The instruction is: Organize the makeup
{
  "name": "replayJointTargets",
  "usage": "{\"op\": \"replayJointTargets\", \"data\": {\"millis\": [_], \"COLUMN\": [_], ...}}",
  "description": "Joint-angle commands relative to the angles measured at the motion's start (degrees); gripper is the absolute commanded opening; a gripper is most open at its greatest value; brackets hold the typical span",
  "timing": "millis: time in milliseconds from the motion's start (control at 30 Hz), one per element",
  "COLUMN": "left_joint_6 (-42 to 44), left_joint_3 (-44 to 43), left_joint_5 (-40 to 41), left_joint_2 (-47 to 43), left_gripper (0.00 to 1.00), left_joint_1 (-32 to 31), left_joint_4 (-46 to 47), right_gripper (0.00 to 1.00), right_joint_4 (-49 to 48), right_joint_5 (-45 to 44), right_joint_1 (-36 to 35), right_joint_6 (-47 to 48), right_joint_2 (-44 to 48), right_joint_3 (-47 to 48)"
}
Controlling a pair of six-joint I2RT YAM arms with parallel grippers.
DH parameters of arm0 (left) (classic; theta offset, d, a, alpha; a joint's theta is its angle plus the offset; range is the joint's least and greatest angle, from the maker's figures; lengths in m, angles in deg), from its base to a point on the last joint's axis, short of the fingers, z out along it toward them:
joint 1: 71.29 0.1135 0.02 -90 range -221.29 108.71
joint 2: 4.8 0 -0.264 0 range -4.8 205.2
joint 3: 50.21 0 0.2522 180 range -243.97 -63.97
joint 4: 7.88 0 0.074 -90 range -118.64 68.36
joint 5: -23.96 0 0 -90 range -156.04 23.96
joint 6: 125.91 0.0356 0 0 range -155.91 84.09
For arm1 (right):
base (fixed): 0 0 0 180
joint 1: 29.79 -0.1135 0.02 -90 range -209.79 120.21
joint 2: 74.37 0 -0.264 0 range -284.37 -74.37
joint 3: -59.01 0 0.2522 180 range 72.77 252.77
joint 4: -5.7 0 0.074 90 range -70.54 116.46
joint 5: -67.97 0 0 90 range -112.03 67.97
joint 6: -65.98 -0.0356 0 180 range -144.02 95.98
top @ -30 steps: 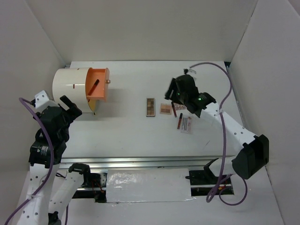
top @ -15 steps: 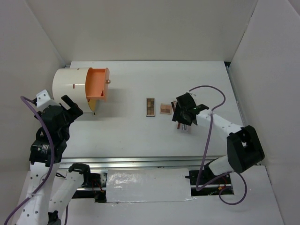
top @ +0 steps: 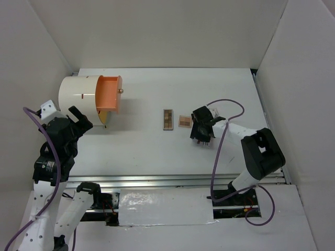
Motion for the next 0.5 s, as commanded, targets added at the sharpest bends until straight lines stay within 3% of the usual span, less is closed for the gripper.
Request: {"op": "replayJointTargets", "data": {"millis": [0,167,467], "left_joint_6": [0.90,0.90,0.81], "left_joint_3": [-1.39,-1.48,-1.39], "left_joint_5": [0.21,0.21,1.27], "left_joint_2": [-0.37,-0.37,-0.90], "left_gripper": [0.99,1.00,0.99], "left_joint_1": [-0.33,-0.50,-1.12], "left_joint_4": [1.68,1.59,1.68], "right_gripper": [0.56,0.54,0.32], "right_joint_4": [-2.14,-2.40,-1.34], "right_joint_5": [-1.29,-1.29,-1.91], "right_joint_1": [-0.23,-0.23,-0.32], "right_joint_6": [-1.02,-1.72,-4.01], "right_joint_2": [-1.15,-1.41,-3.26], "right_joint_3": [-0.23,-0.59,0.12]}}
